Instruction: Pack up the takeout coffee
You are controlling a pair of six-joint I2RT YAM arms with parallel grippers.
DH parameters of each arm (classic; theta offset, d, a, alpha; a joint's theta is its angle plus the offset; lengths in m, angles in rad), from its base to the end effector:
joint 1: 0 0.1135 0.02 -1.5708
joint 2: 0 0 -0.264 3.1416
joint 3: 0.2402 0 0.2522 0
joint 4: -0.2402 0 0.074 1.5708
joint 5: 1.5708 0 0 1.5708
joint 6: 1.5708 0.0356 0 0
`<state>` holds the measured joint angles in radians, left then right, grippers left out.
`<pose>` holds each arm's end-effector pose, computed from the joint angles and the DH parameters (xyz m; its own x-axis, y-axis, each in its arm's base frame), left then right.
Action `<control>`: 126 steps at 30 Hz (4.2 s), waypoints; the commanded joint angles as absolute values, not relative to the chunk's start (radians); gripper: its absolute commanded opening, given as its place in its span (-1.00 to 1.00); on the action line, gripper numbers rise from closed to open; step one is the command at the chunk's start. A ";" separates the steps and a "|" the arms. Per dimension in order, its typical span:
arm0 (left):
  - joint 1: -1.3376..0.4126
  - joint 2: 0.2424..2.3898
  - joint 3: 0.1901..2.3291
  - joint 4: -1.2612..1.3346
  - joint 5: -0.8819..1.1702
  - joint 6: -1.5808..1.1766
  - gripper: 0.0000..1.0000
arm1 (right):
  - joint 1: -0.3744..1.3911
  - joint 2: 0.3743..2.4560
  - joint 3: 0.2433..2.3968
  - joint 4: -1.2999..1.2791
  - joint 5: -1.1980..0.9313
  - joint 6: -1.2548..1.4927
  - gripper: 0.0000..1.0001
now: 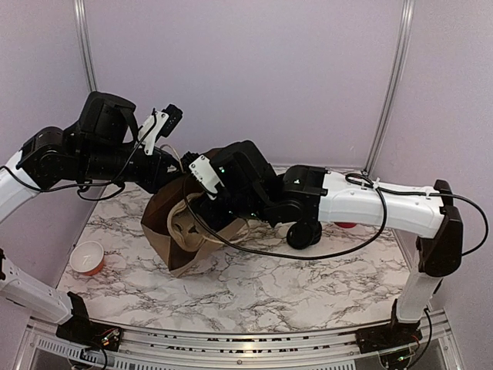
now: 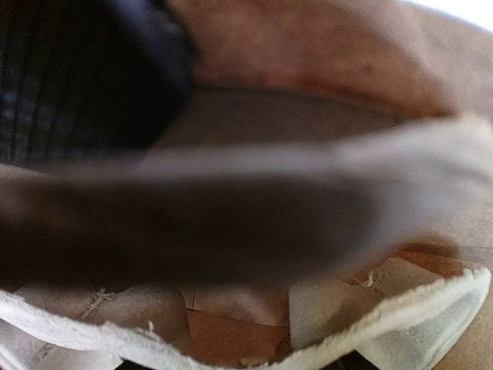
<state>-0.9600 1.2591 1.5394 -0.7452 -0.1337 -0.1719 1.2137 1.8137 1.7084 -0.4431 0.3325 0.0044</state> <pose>0.1504 -0.2066 0.4412 -0.3805 0.2479 -0.8909 0.6886 0.7190 -0.0940 0.1595 0.3944 0.3475 -0.1857 -0.4858 -0.8541 -0.7874 0.5935 -0.1664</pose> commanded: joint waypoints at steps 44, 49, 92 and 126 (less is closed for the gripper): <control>-0.861 1.309 1.581 -0.660 -0.242 -0.355 -1.00 | 1.215 1.672 1.829 -0.402 0.204 -0.065 0.61; -0.849 1.306 1.588 -0.639 -0.262 -0.359 -1.00 | 1.214 1.602 1.770 -0.260 0.304 -0.071 0.69; -0.004 1.342 1.388 -0.330 0.244 -0.712 0.11 | 0.993 1.644 1.628 -0.521 0.332 0.115 0.79; -0.768 1.003 0.970 -0.305 -0.184 -0.494 0.99 | 0.715 1.891 1.811 -0.671 0.131 0.019 0.13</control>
<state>-0.6621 0.9314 0.9806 -0.3641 -0.1223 -0.4931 0.7109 1.8694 1.7119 -0.6300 0.1234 0.0284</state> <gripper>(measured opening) 0.993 0.594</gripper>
